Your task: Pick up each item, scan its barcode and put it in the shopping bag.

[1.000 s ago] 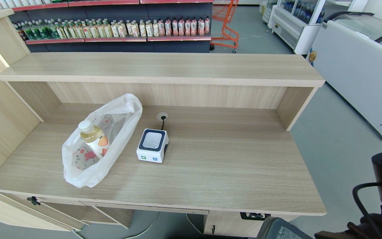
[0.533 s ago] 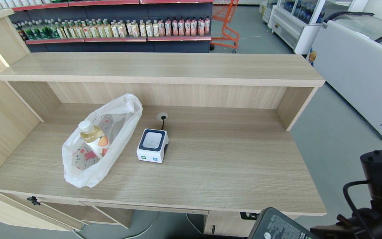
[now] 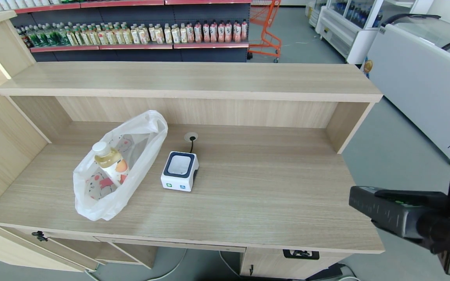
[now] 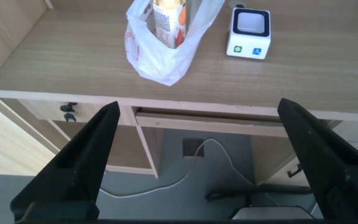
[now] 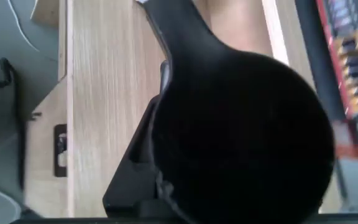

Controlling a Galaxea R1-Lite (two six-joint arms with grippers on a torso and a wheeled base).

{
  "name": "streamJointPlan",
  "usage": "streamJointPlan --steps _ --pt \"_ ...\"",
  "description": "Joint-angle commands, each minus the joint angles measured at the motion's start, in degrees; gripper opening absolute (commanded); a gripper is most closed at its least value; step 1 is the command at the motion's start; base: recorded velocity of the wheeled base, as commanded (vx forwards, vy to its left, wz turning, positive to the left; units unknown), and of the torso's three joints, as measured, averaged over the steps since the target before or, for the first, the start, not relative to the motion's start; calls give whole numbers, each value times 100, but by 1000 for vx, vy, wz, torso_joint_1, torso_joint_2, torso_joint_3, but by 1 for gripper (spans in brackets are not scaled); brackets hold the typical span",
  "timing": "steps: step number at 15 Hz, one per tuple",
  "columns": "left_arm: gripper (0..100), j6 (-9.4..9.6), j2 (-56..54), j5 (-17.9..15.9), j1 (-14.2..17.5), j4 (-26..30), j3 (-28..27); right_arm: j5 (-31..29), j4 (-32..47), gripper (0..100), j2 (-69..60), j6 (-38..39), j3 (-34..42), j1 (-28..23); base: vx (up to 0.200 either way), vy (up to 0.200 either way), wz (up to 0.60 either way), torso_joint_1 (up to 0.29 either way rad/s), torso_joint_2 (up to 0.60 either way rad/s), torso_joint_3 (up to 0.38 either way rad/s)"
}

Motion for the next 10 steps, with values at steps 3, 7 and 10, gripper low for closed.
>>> streamJointPlan --steps 3,7,10 --pt "100 -1 9 1 0 0 0 -2832 32 0 -408 5828 -582 -75 0 0 0 0 0 0" --pt "100 -1 9 1 0 0 0 -3316 1298 0 568 10934 -1689 4 0 0 0 0 0 0" --pt "100 -1 9 1 0 0 0 -2199 2388 0 454 13395 -2436 -14 0 0 0 0 0 0"
